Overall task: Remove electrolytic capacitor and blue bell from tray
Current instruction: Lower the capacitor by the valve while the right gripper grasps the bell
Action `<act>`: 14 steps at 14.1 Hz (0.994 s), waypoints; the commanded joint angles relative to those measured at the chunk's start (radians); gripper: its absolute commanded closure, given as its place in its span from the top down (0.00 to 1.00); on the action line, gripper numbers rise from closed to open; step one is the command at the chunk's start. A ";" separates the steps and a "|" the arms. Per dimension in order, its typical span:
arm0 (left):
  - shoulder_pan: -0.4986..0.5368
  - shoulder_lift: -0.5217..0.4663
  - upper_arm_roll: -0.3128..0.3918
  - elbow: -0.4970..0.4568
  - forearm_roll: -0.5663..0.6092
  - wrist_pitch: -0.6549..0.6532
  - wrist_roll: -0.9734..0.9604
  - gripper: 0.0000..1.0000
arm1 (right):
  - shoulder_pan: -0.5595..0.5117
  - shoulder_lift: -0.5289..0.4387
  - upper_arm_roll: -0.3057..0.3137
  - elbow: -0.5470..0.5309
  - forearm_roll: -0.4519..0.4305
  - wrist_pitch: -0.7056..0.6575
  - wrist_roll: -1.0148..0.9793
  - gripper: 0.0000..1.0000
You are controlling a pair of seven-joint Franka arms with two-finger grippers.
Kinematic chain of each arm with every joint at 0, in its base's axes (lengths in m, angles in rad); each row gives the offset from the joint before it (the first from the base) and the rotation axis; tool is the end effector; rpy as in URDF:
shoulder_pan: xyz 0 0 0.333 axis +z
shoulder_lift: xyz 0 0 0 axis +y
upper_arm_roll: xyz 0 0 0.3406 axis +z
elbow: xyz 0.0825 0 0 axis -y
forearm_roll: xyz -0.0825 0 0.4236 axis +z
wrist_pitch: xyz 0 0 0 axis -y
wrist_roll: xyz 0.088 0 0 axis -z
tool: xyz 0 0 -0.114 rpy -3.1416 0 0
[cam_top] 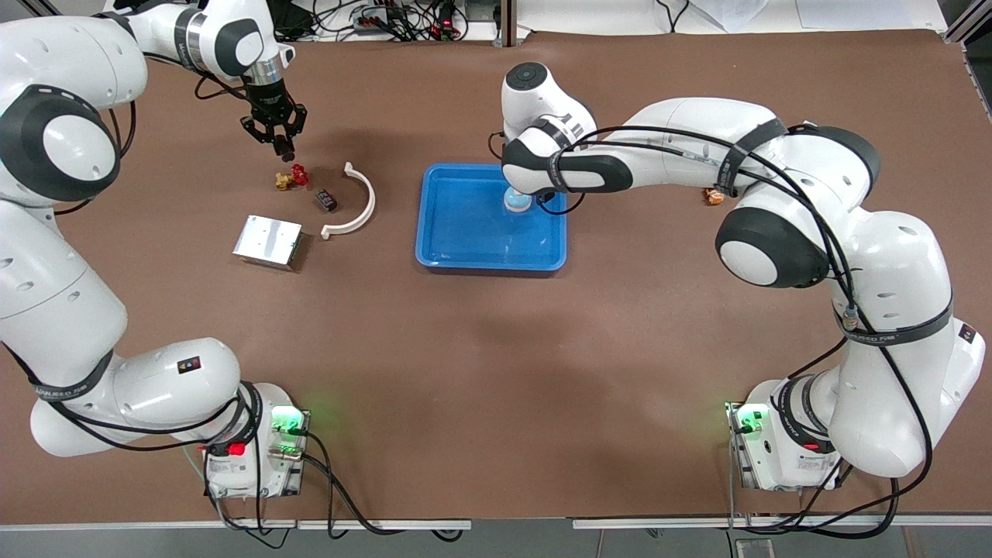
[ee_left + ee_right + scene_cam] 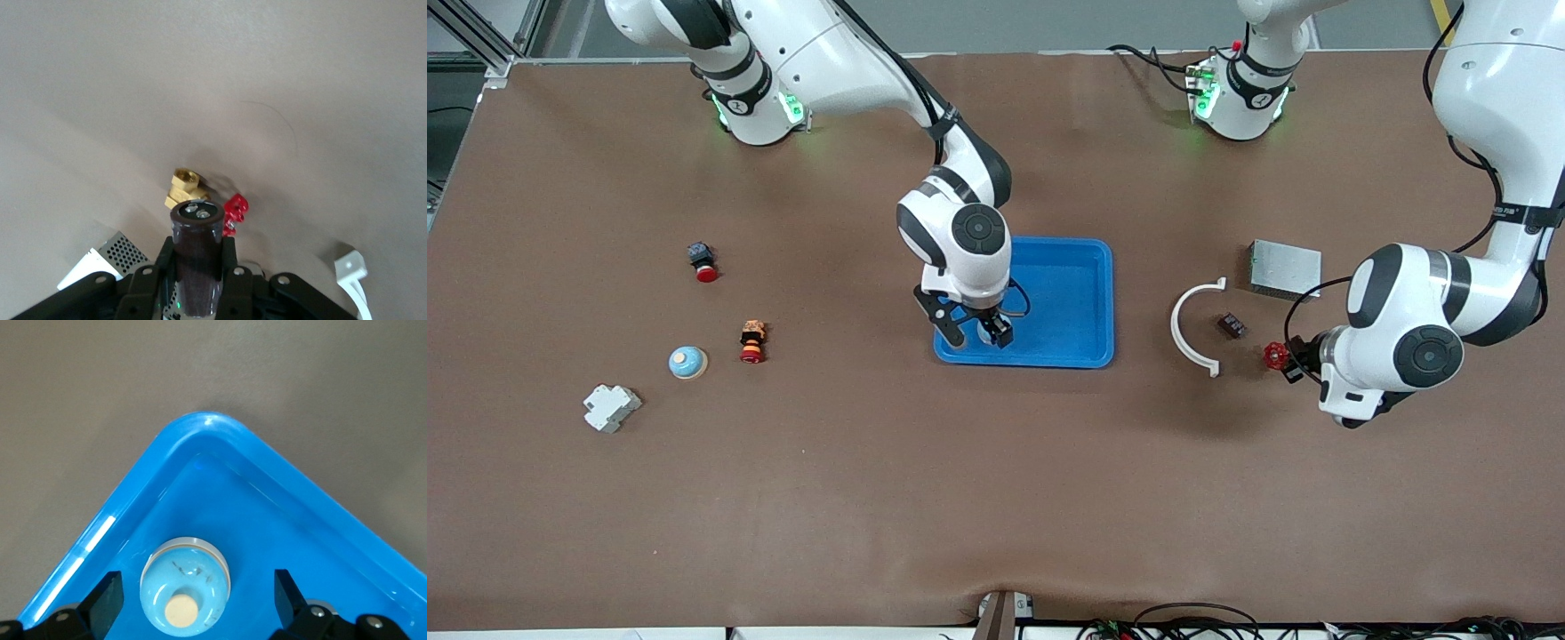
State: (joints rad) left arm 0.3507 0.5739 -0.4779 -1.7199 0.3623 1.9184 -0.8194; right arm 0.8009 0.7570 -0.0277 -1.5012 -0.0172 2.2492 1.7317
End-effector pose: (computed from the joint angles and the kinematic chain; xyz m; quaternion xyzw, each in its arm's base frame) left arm 0.6740 -0.0327 0.2523 -0.9525 -0.2652 0.1174 0.0927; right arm 0.5425 0.5332 0.2043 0.8914 -0.4529 0.0140 0.0092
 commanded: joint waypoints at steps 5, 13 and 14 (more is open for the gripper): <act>0.062 -0.014 -0.007 -0.109 0.030 0.143 0.077 0.00 | 0.024 0.048 -0.012 0.030 -0.018 0.049 0.052 1.00; 0.102 -0.012 -0.012 -0.105 0.009 0.175 -0.091 0.00 | 0.029 0.067 -0.012 0.032 -0.021 0.072 0.069 1.00; 0.100 -0.009 -0.010 -0.107 0.017 0.175 -0.101 0.00 | 0.029 0.067 -0.012 0.032 -0.023 0.072 0.069 1.00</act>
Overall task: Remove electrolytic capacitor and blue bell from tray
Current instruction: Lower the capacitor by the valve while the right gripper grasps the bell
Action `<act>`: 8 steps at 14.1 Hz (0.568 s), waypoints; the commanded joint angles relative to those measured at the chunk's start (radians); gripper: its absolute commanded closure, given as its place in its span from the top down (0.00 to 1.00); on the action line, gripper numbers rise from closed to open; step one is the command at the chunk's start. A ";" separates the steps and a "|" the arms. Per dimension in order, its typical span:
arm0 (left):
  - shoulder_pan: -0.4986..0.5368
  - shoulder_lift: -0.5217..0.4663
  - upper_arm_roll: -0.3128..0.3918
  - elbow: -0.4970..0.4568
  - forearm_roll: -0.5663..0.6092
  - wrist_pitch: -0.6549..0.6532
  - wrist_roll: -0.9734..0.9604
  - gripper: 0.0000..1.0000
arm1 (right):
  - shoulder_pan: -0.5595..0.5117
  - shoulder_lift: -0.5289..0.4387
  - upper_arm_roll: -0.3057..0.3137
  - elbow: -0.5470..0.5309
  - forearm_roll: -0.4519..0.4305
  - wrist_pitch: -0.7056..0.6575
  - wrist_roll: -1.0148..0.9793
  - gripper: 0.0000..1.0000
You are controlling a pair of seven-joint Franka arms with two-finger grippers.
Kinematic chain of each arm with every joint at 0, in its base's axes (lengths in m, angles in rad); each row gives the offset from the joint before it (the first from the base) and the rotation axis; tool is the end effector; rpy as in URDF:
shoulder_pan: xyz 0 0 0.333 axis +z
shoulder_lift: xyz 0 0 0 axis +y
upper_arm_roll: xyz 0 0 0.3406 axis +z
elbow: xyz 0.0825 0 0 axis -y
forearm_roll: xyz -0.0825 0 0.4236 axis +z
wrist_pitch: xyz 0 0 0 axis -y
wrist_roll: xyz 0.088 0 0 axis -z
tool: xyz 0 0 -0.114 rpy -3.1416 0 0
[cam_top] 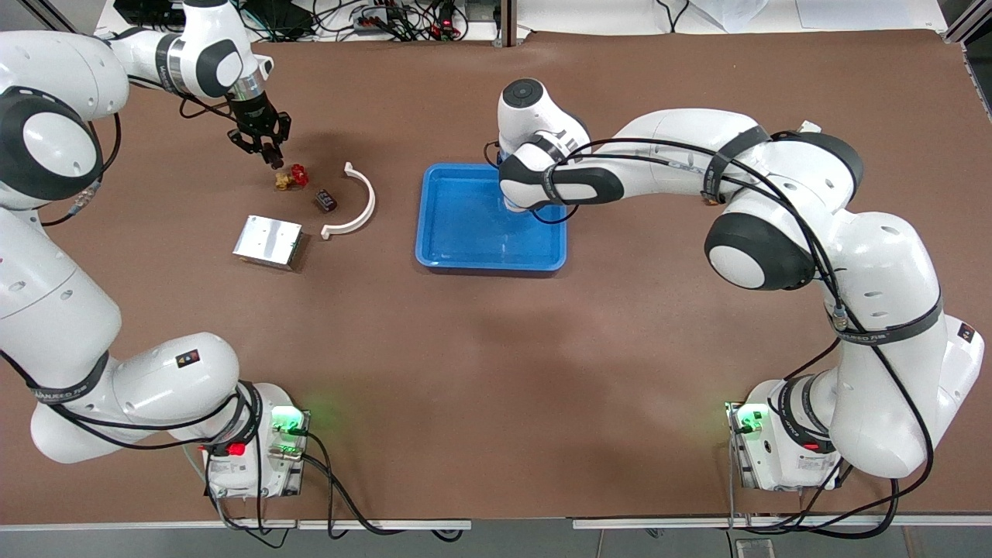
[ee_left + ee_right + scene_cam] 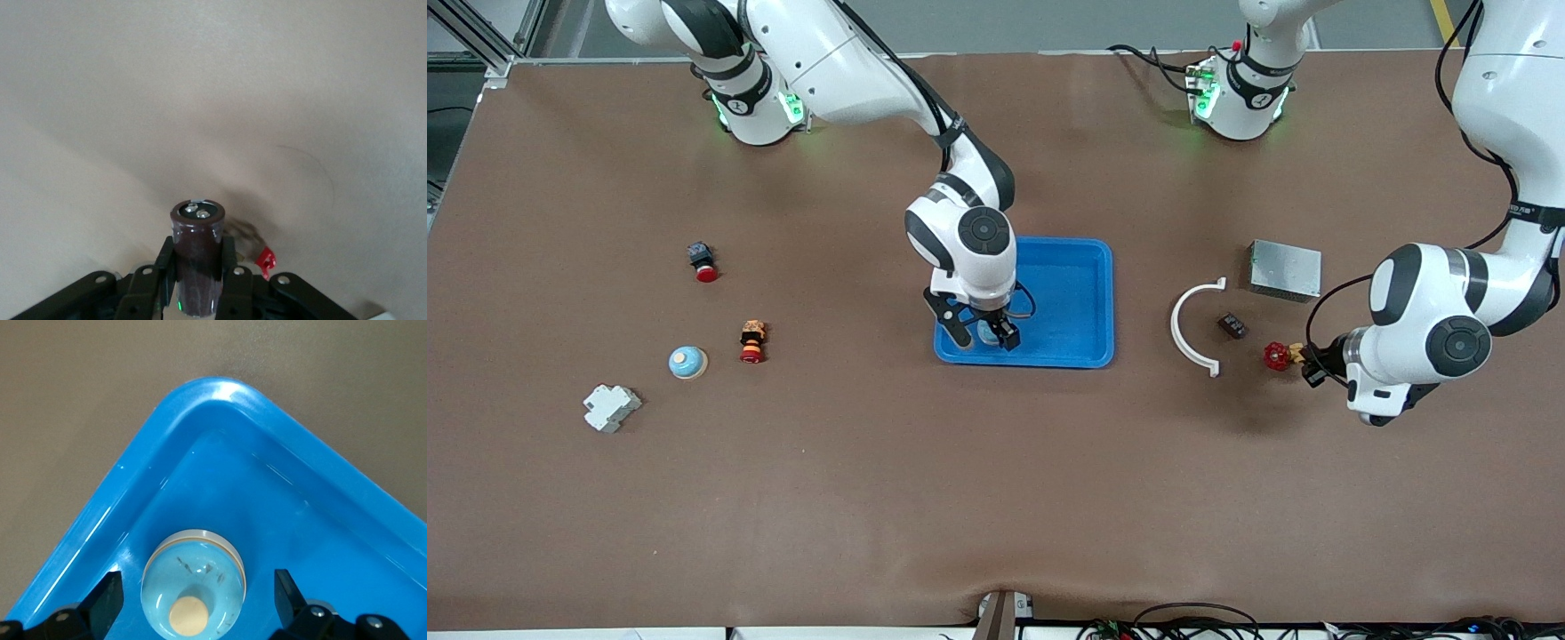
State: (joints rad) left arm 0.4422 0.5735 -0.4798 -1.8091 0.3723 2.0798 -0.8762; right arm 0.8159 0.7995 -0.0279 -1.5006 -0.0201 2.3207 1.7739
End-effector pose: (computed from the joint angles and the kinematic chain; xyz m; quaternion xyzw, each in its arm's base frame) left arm 0.6648 0.0133 0.2248 -0.9409 -0.3201 0.0878 0.0668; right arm 0.5360 0.5429 0.1785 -0.8860 0.4633 -0.0196 0.0050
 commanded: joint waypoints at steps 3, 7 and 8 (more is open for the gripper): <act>0.067 -0.009 -0.008 -0.015 0.030 0.012 0.061 0.00 | 0.014 0.024 -0.012 0.031 -0.040 0.000 0.025 0.81; 0.098 0.008 -0.008 -0.010 0.028 0.049 0.159 0.00 | 0.014 0.024 -0.012 0.031 -0.038 0.000 0.054 0.00; 0.101 0.012 -0.008 -0.004 0.022 0.057 0.173 0.00 | 0.014 0.024 -0.010 0.031 -0.038 0.000 0.056 0.00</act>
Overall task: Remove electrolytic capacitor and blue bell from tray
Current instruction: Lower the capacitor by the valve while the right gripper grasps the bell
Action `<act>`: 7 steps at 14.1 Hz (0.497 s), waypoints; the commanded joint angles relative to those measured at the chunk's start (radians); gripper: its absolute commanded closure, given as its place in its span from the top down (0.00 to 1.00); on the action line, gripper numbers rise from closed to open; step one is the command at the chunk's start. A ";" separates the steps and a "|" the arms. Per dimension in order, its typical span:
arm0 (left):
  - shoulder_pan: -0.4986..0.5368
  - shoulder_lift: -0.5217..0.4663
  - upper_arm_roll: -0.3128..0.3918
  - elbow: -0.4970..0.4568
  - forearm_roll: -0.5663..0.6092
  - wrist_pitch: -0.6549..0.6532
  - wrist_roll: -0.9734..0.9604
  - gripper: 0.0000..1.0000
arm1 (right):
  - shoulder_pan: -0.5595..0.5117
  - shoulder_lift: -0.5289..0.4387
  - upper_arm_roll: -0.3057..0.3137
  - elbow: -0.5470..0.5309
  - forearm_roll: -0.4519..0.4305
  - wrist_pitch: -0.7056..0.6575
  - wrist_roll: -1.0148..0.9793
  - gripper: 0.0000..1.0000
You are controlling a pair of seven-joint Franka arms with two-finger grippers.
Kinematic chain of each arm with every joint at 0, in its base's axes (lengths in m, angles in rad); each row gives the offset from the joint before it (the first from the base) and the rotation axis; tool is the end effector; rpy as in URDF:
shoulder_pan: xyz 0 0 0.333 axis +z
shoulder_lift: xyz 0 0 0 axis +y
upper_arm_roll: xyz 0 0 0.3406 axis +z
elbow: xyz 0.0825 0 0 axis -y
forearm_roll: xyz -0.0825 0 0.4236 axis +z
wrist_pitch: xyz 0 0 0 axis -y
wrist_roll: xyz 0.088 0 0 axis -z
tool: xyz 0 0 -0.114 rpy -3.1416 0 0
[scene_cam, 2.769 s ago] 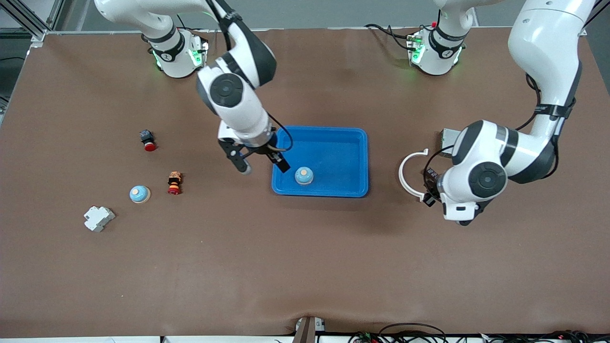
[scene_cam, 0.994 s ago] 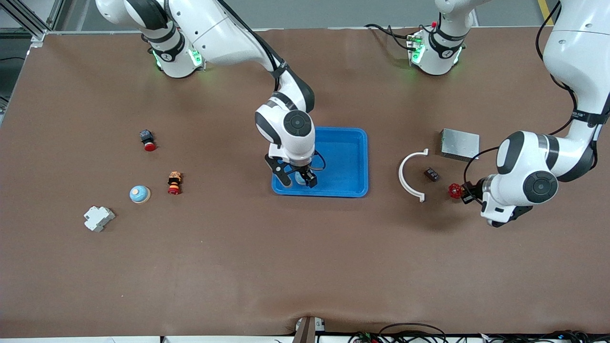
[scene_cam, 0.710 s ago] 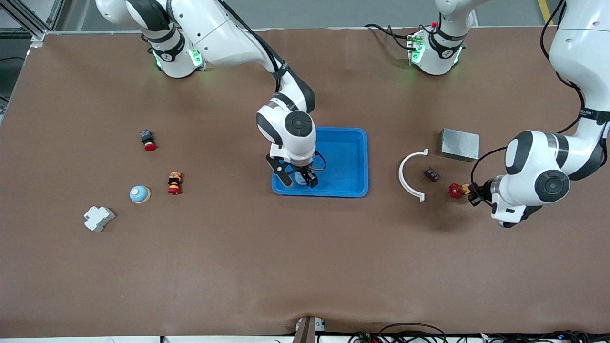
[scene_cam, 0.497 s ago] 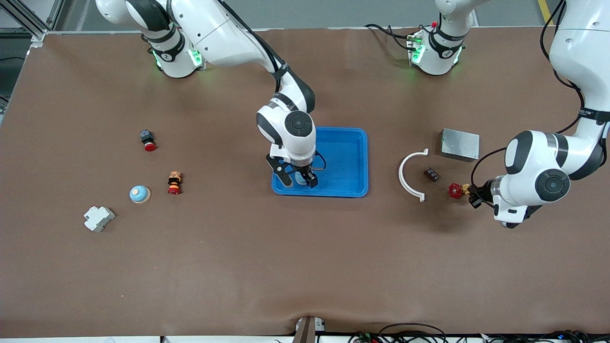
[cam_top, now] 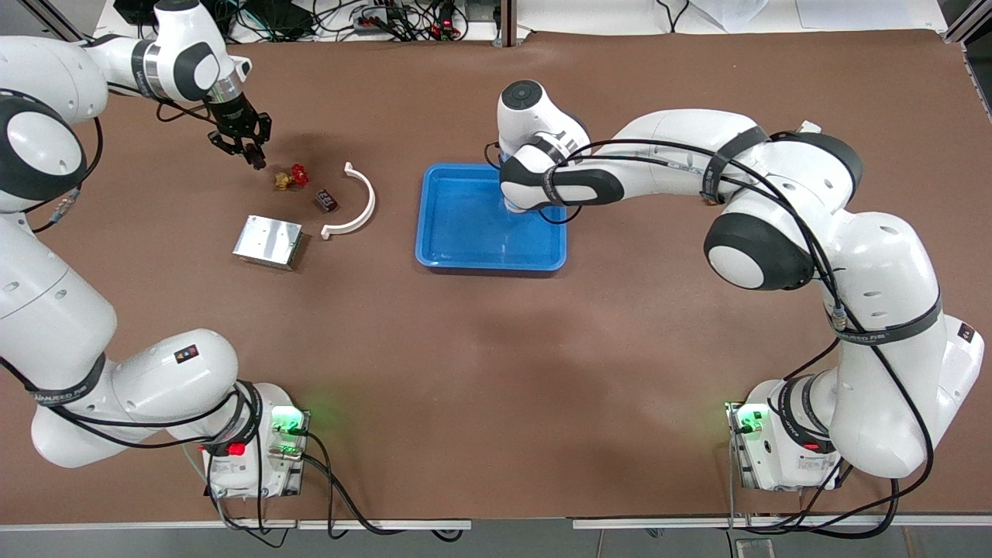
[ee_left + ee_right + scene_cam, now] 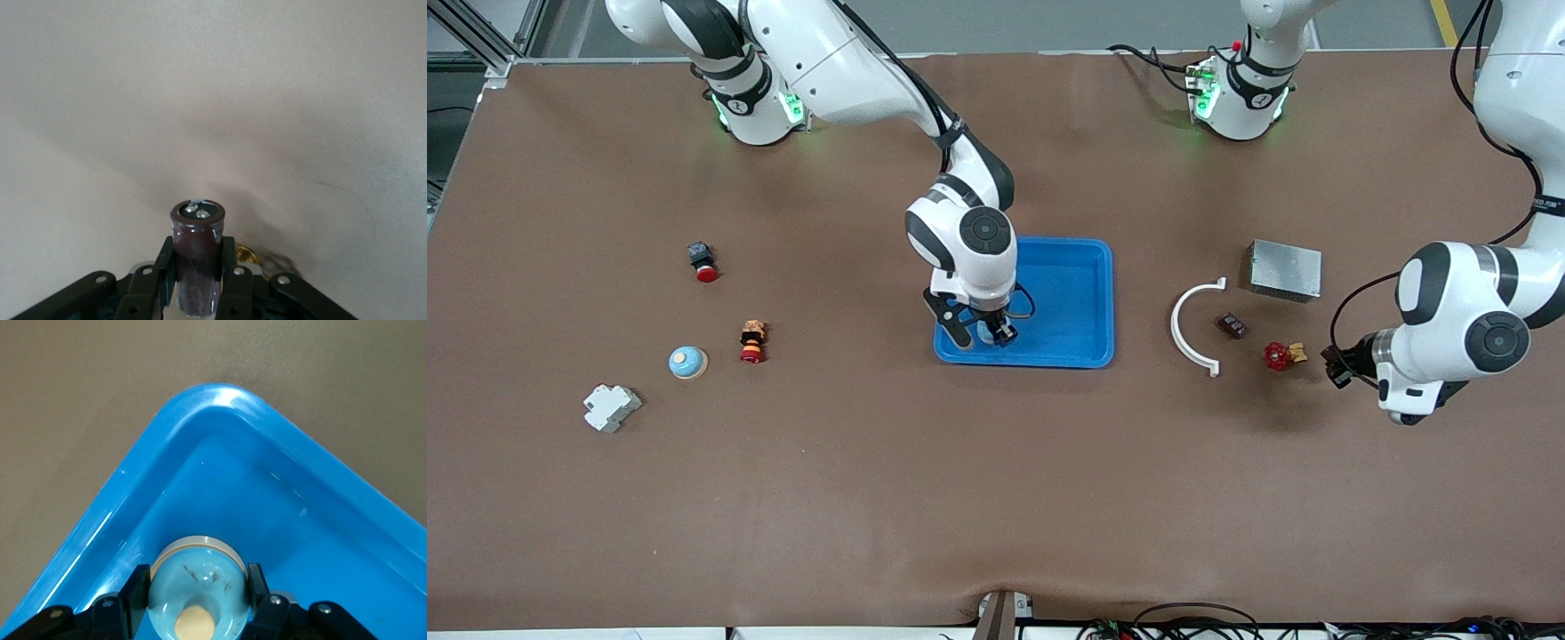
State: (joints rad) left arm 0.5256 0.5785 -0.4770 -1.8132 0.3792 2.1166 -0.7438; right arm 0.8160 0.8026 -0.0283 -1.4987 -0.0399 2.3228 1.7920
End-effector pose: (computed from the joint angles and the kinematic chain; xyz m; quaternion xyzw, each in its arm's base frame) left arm 0.6640 0.0691 0.2220 -0.9504 -0.2957 0.0814 0.0522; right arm 0.5367 0.5427 0.1773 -0.8847 0.4654 -0.0269 0.0035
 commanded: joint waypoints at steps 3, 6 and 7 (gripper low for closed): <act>0.042 0.040 -0.011 0.035 0.004 0.040 0.154 0.00 | 0.023 0.020 -0.010 0.029 -0.018 -0.003 0.038 0.00; 0.067 0.034 -0.015 0.025 0.001 0.040 0.240 0.00 | 0.014 -0.003 -0.009 0.043 -0.005 -0.020 0.026 0.00; 0.077 0.018 -0.017 -0.013 0.000 0.040 0.329 0.00 | 0.009 -0.016 -0.007 0.049 -0.002 -0.045 0.021 0.00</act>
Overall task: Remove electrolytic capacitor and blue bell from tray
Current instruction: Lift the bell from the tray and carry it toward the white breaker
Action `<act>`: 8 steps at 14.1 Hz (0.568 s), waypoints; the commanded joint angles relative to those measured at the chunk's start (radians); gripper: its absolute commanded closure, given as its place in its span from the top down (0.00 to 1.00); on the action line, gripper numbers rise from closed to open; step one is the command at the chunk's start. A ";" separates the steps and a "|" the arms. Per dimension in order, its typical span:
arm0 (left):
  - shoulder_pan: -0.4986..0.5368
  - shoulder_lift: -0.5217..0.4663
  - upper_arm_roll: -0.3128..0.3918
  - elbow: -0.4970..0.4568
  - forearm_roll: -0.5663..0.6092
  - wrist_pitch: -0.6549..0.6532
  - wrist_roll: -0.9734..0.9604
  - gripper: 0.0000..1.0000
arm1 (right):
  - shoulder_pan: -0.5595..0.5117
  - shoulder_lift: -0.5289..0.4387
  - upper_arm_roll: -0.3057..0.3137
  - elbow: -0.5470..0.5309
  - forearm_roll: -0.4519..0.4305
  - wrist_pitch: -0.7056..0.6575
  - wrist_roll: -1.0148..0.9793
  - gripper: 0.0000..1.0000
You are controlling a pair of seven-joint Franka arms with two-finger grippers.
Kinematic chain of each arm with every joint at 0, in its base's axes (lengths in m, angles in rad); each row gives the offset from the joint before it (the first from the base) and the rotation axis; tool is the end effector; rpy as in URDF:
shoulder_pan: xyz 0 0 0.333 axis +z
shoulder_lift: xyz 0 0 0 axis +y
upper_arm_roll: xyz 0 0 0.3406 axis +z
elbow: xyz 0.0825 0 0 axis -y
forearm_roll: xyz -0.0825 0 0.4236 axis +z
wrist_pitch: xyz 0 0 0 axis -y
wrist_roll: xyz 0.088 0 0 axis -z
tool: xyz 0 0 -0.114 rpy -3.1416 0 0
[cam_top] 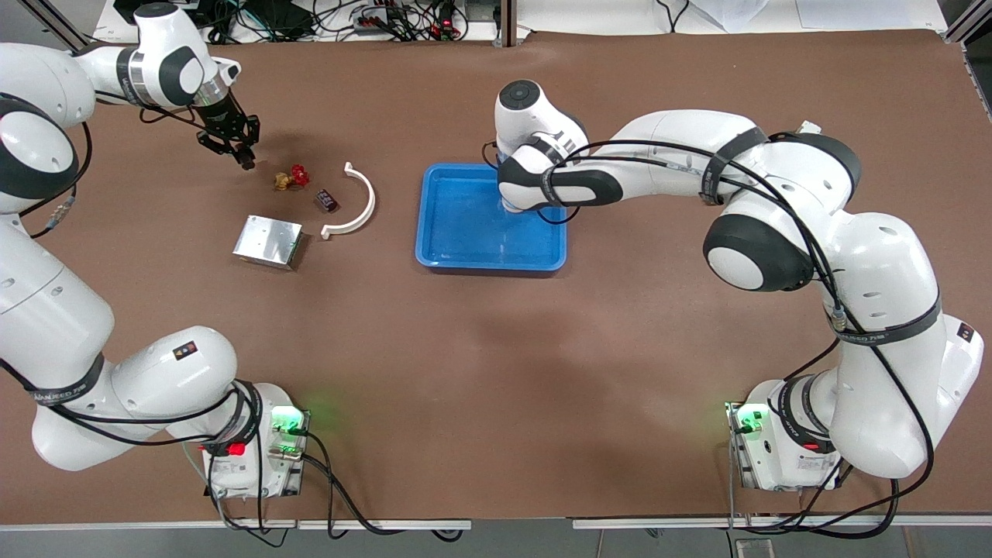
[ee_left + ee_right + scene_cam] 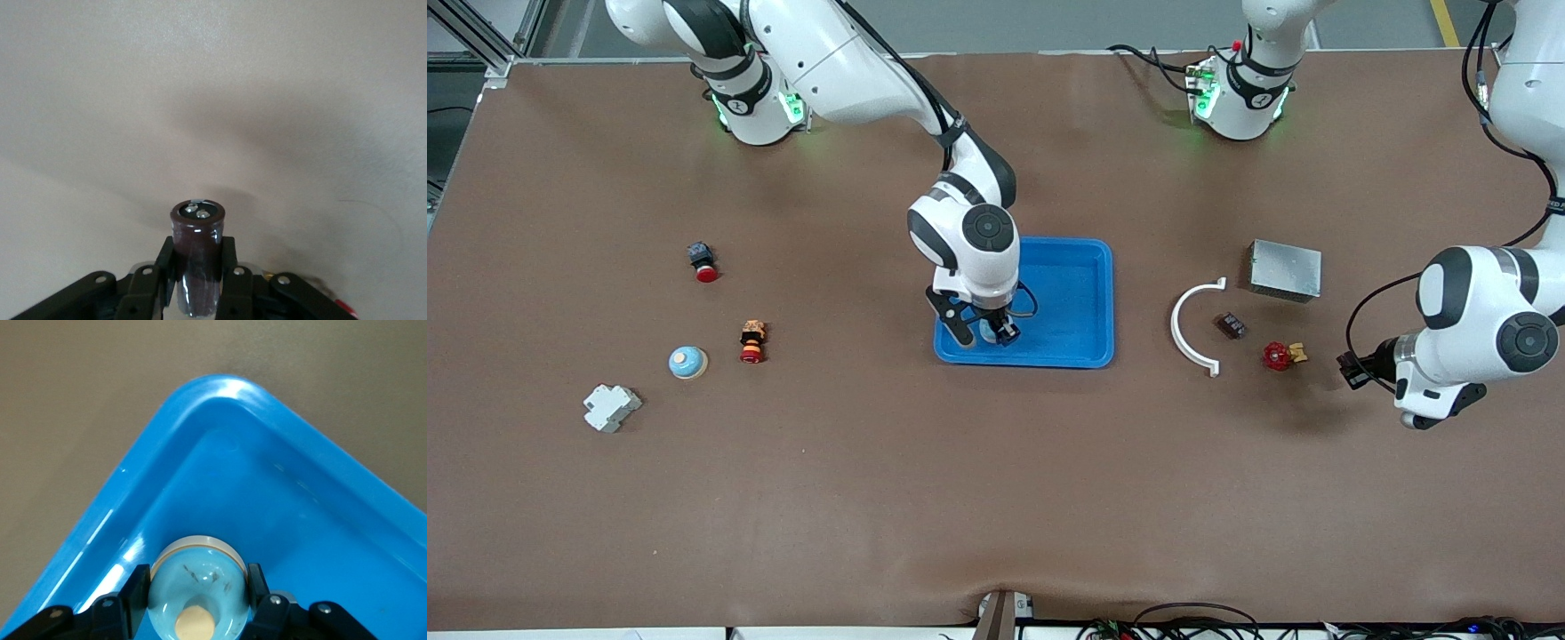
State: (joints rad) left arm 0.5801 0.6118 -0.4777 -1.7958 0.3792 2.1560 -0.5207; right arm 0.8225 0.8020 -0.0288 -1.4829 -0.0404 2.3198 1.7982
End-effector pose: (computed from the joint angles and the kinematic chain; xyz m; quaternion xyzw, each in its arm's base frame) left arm 0.6670 0.1052 0.2115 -0.9730 -0.2159 0.0762 0.0280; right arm 0.5368 0.5497 0.1848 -0.8846 0.4653 -0.0291 0.0100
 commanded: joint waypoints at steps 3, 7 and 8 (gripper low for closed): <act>0.043 -0.030 -0.024 -0.054 0.001 0.015 0.246 0.00 | -0.026 -0.053 -0.002 0.067 0.014 -0.187 -0.084 0.00; 0.037 0.014 -0.032 -0.050 0.001 0.050 0.294 0.00 | -0.153 -0.139 -0.002 0.058 0.074 -0.330 -0.369 0.00; 0.035 0.017 -0.030 -0.053 0.001 0.050 0.307 0.00 | -0.195 -0.170 -0.002 0.055 0.083 -0.358 -0.440 0.00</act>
State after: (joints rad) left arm 0.6029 0.6233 -0.4933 -1.8377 0.3791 2.1885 -0.2482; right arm 0.7132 0.7013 -0.0469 -1.4051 0.0154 2.0222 1.4951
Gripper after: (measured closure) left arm 0.700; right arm 0.366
